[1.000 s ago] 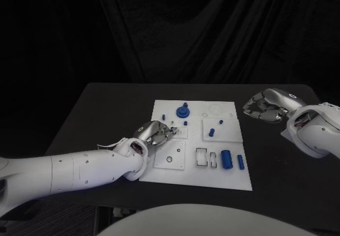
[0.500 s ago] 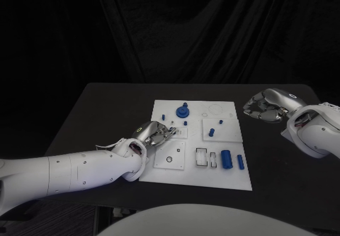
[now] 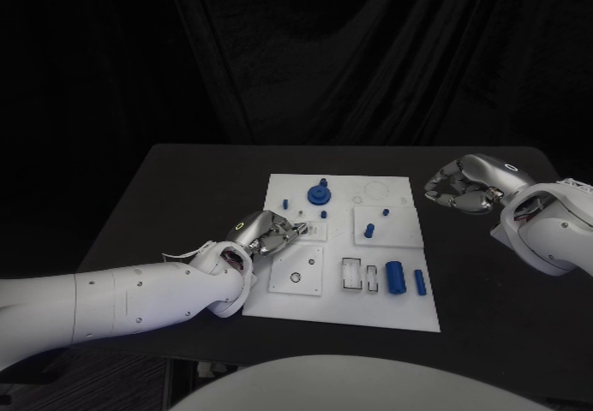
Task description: Assemble the parts on the task board
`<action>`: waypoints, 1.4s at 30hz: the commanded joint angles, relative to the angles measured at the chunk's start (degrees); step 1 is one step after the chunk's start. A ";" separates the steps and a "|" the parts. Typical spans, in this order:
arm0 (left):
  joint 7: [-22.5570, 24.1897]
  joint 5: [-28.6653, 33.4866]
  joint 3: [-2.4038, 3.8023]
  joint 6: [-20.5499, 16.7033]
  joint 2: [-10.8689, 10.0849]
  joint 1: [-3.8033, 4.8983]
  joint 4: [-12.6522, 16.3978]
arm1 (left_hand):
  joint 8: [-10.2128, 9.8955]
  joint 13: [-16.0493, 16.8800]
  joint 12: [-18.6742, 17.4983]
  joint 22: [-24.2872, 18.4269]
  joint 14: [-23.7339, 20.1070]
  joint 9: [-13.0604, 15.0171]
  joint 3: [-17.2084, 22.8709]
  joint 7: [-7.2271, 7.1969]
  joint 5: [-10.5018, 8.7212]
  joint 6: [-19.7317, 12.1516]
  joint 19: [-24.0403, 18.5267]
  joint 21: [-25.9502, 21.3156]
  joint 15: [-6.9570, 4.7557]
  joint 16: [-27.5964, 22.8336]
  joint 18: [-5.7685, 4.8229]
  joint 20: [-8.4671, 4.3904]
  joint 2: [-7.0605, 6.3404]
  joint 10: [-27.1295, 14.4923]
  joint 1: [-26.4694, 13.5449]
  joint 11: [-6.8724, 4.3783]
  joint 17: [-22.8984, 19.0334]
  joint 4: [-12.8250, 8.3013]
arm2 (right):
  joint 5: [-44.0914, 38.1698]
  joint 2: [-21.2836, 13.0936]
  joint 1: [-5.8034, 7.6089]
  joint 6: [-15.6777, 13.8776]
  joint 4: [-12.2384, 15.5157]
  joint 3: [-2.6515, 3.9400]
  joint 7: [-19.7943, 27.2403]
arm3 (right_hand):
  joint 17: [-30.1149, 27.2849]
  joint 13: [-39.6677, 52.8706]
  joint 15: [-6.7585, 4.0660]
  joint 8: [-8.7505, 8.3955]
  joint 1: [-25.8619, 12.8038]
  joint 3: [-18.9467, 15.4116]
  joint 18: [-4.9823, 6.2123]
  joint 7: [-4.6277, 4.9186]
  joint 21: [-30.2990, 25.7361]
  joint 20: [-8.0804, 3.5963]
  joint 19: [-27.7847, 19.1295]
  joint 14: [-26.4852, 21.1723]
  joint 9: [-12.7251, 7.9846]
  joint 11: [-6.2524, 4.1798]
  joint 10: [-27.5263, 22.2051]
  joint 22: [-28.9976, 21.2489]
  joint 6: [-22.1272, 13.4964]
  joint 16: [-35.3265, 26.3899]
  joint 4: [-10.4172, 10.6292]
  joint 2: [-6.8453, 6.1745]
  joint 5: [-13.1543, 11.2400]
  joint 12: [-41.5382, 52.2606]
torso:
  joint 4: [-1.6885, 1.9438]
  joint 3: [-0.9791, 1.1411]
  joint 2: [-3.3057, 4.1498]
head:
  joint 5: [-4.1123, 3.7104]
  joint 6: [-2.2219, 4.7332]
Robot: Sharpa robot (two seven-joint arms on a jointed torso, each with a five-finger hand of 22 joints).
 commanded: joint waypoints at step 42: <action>20.78 37.49 -0.11 33.01 -10.08 12.95 2.31 | -15.30 15.08 -0.25 12.40 5.95 -17.30 7.15 7.00 3.03 -15.44 0.46 2.38 5.46 0.14 -0.59 5.04 -2.82 5.95 23.94 6.42 15.09 -0.13 | -11.70 12.36 -1.93 -7.12 3.61 0.09 -4.20 | 15.10 15.10 0.62 -2.20 -0.61 -1.55 -0.83 1.14 6.31 0.16 2.95 6.00 -1.50 0.83 6.06 12.06 -2.63 0.17 1.21 -2.75 -3.10 0.15 | 0.16 -0.32 -0.04 | 1.51 -0.01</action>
